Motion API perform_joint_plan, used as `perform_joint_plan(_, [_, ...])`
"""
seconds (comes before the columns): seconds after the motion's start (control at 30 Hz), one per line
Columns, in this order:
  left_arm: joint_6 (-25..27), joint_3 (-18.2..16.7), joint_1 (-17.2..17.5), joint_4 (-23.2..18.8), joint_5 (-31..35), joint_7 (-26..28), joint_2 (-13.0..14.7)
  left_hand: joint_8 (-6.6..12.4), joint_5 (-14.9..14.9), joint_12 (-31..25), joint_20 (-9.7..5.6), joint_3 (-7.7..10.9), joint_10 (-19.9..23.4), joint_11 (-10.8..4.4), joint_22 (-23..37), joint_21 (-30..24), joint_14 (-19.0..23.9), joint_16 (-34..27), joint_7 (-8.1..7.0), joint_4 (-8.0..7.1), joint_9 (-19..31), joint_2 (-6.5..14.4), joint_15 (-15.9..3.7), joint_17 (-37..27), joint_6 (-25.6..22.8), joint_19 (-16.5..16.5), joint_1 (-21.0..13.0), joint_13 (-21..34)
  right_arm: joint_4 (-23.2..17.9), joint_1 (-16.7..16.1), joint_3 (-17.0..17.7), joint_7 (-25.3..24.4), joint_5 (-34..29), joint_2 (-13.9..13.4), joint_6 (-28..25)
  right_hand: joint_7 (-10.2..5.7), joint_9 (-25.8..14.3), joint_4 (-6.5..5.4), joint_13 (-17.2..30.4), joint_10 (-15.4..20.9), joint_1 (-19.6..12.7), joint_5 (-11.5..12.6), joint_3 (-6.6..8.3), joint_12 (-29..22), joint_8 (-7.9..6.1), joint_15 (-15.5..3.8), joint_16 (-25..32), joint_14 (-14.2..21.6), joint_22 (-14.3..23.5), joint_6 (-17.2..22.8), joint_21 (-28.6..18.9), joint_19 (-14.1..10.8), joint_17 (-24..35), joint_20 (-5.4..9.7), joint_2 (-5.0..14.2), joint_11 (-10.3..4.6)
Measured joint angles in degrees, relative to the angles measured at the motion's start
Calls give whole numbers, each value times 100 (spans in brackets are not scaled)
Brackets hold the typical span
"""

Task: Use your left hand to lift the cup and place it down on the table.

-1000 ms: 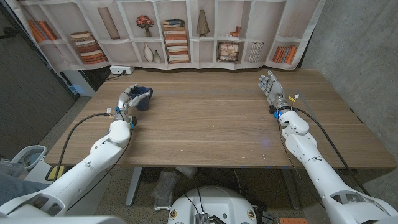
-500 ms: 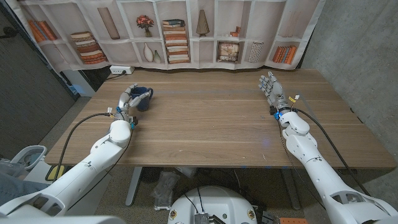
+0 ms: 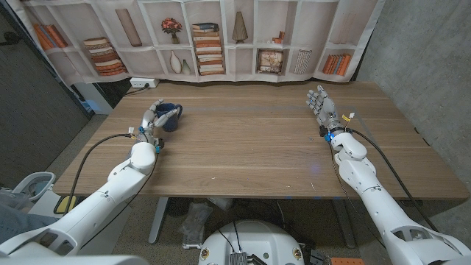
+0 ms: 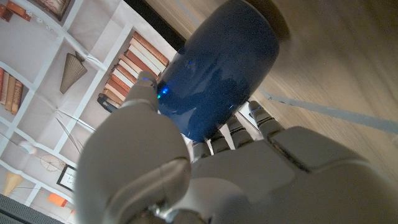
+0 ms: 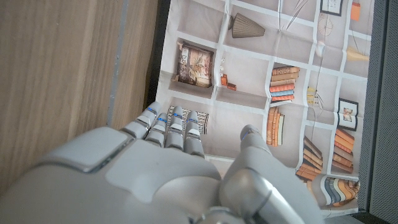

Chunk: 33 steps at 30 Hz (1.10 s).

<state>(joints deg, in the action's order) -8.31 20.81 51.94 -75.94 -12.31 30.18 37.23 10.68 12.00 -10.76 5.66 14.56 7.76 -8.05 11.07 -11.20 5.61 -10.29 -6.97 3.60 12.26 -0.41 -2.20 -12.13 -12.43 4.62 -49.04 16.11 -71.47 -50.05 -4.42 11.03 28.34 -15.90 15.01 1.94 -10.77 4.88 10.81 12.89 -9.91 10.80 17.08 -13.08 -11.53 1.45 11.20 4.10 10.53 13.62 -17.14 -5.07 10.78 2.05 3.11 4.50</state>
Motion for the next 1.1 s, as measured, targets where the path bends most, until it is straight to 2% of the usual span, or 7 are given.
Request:
perform_joint_plan(0.07, [18, 0, 11, -20, -6, -3, 2, 0, 38, -1, 8, -27, -61, 58, 0, 0, -73, 0, 11, -8, 0, -15, 22, 0, 94, -68, 63, 0, 0, 0, 3, 8, 2, -4, -5, 0, 0, 0, 0, 0, 0, 0, 0, 0, 0, 0, 0, 0, 0, 0, 0, 0, 0, 0, 0, 0])
perform_joint_plan(0.53, [79, 8, 31, -59, -27, -44, 15, -32, 116, -5, 0, -176, -398, 131, 0, 0, -347, 0, -10, -50, 0, -121, 24, 15, 518, -306, 215, -16, 9, 8, 11, 32, 3, -23, -35, 0, 0, 0, -1, 52, 0, 0, 0, 0, 0, 20, 0, 20, 0, 0, 0, 0, 0, 0, 0, 11])
perform_joint_plan(0.6, [85, 11, 29, -58, -30, -49, 15, -32, 116, -5, 7, -177, -426, 159, 0, 0, -356, 0, 20, -51, 0, -152, 33, 15, 572, -312, 245, -16, 19, 21, 13, 35, 1, -23, -36, 0, 0, 0, -1, 52, 0, 0, 0, 0, 0, 20, 0, 20, -1, 0, 0, 0, 0, 0, 0, 11])
perform_joint_plan(0.7, [101, 17, 20, -54, -32, -60, 14, -32, 150, -5, 2, -193, -468, 117, 0, 0, -389, 0, 30, -67, 0, -170, 66, 15, 622, -341, 264, -15, 37, 35, 13, 42, -2, -23, -37, 0, 0, 0, -1, 52, 0, 0, 0, 0, 0, 20, 0, 20, -1, 0, 0, 0, 0, 0, 0, 11])
perform_joint_plan(1.1, [199, 26, -9, -96, -55, -134, 51, -53, 221, -5, 16, -328, -758, 261, 0, 0, -602, 0, 86, -153, 1, -289, 119, 14, 1042, -527, 455, -43, 81, 62, 26, 56, -5, -2, -37, 0, 0, 0, -2, 52, 0, 0, 0, 0, 0, 20, 0, 20, -1, 0, 23, 0, 0, 0, 0, 11])
